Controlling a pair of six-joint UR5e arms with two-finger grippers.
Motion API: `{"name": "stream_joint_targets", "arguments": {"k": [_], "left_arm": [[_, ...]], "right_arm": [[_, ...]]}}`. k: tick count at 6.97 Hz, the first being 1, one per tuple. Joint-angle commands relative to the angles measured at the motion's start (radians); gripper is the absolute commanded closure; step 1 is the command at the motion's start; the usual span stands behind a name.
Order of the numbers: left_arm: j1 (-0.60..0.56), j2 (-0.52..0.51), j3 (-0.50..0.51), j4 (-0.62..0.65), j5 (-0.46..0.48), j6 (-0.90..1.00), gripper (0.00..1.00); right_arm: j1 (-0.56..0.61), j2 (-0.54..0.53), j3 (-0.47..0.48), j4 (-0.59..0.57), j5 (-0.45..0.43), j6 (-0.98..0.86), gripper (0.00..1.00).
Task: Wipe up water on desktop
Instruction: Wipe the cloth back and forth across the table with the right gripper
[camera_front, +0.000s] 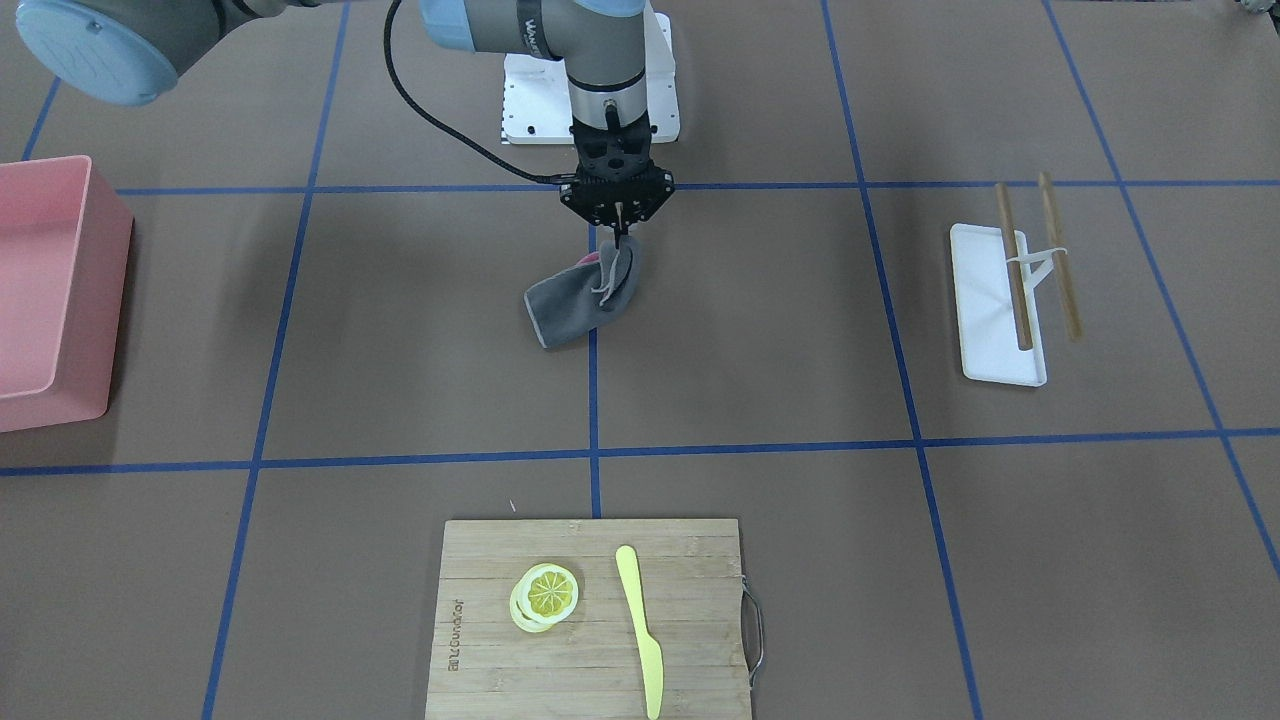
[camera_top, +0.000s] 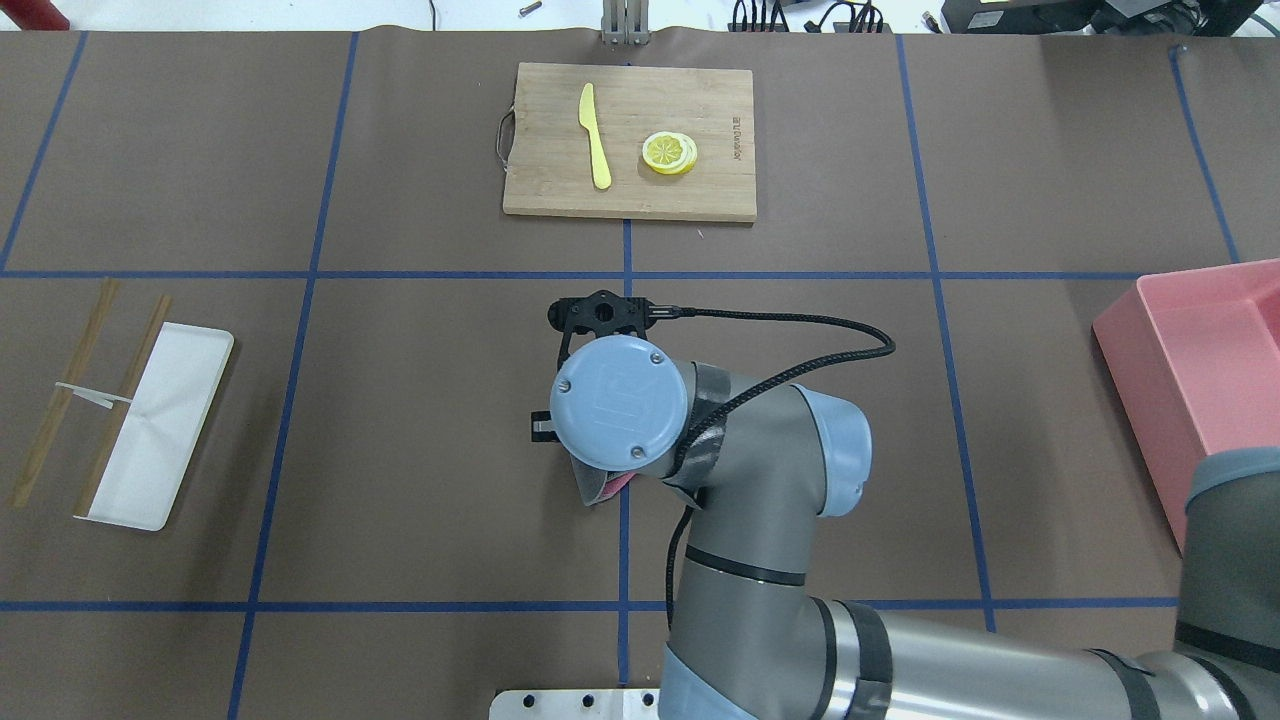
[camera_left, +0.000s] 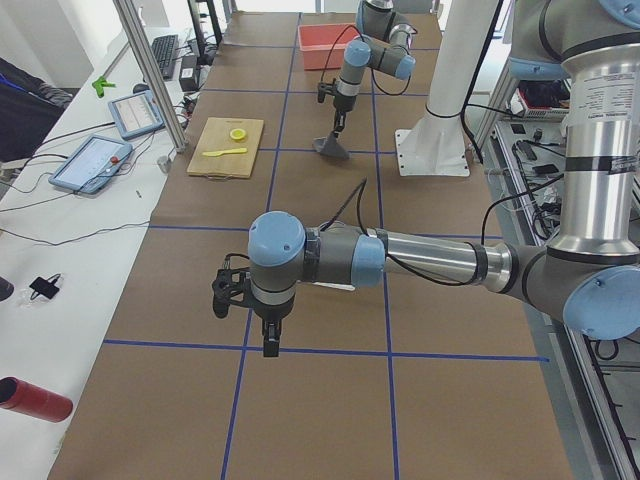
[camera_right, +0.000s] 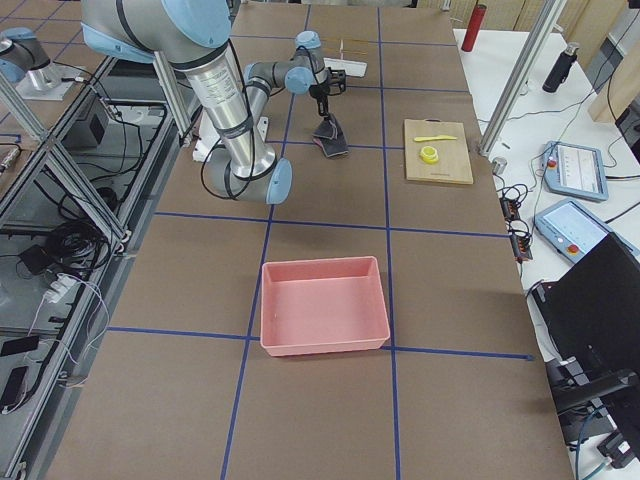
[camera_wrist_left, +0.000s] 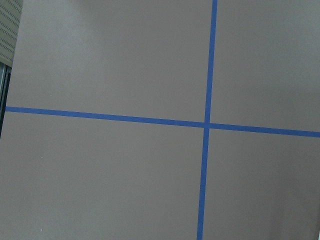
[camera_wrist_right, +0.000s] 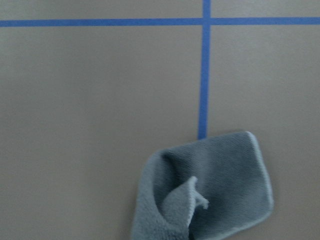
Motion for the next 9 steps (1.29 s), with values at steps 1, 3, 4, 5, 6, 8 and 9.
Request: {"name": "stream_joint_targets", "arguments": {"k": [1, 3, 4, 5, 6, 8, 9], "left_arm": [[0.001, 0.0, -0.001, -0.001, 0.0, 0.0, 0.01], [0.001, 0.0, -0.004, -0.001, 0.0, 0.0, 0.01], [0.001, 0.0, -0.007, -0.001, 0.0, 0.0, 0.01], [0.001, 0.0, -0.009, 0.0, 0.0, 0.0, 0.01], [0.001, 0.001, -0.009, -0.001, -0.002, 0.0, 0.01], [0.001, 0.001, -0.007, 0.0, -0.012, 0.0, 0.01], [0.001, 0.001, -0.007, 0.0, -0.012, 0.0, 0.01]], "right_arm": [[0.017, -0.247, 0.242, -0.11, 0.006, -0.136, 1.0], [0.025, -0.441, 0.376, -0.191, 0.011, -0.245, 1.0], [0.052, -0.562, 0.435, -0.191, 0.014, -0.305, 1.0], [0.092, -0.699, 0.507, -0.182, 0.015, -0.394, 1.0], [0.133, -0.794, 0.549, -0.182, 0.015, -0.466, 1.0], [0.219, -0.823, 0.551, -0.182, 0.032, -0.564, 1.0], [0.242, -0.779, 0.546, -0.182, 0.081, -0.571, 1.0]]}}
